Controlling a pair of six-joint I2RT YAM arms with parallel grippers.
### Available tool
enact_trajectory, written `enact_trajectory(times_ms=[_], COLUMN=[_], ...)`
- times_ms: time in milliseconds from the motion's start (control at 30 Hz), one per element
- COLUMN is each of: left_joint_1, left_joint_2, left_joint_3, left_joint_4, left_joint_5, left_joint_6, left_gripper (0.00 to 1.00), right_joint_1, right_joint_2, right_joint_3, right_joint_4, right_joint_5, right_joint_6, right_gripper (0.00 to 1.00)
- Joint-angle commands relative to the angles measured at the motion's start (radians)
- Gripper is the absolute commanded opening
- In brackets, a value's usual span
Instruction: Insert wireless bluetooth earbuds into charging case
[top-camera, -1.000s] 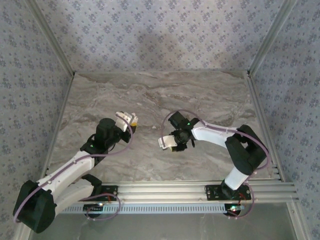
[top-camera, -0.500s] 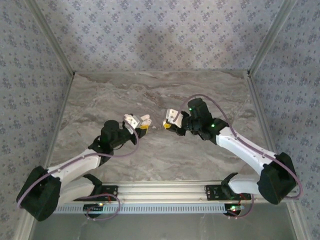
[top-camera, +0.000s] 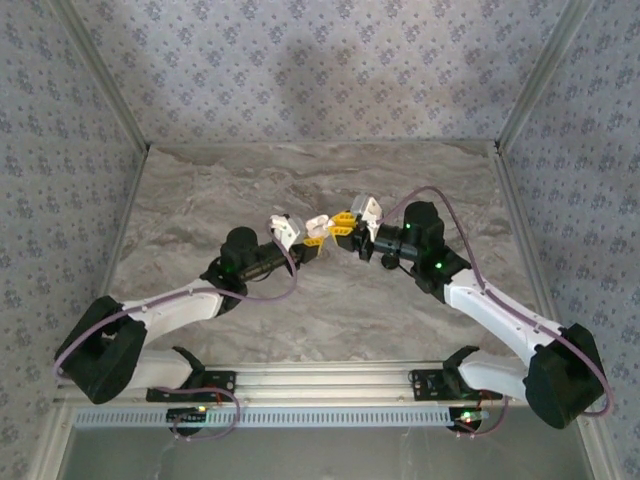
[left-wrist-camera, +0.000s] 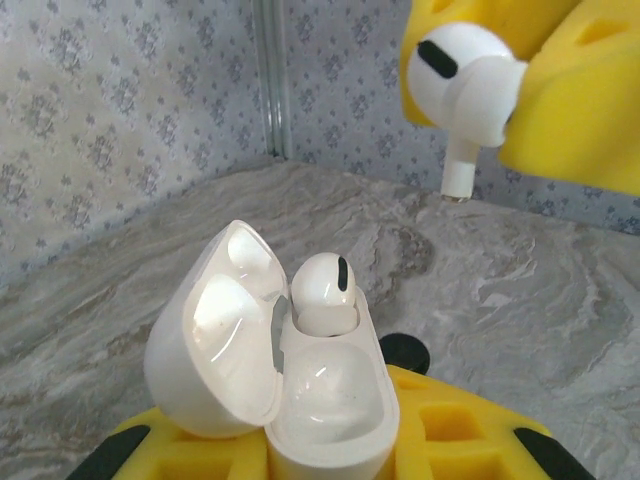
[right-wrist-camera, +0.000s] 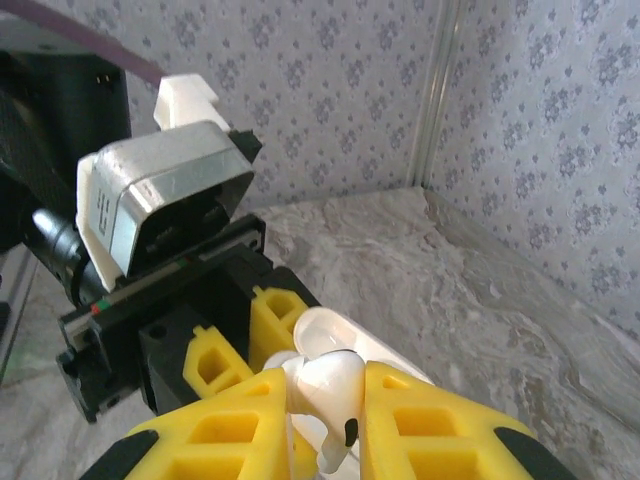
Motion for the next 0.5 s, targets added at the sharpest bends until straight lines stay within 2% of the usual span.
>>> enact_trajectory(times_ms=[0,467], left_joint_1=[-0.016,-0.029], left_joint_2=[0.01,0.012], left_joint_3=[0.046,0.057], left_joint_4=[0.081,0.099], left_joint_5=[0.03,0.04], left_joint_6=[-0.017,-0.034], left_gripper=[0.11,0.11], right_joint_1=[-0.004,0.009], right_joint_2=[0.02,0.104], right_joint_3=[-0.001,0.009], right_joint_4=[0.134,0.23], right_joint_5=[-0.039,-0.072], right_joint_6=[0.081,0.132], right_gripper=[0.21,0.21])
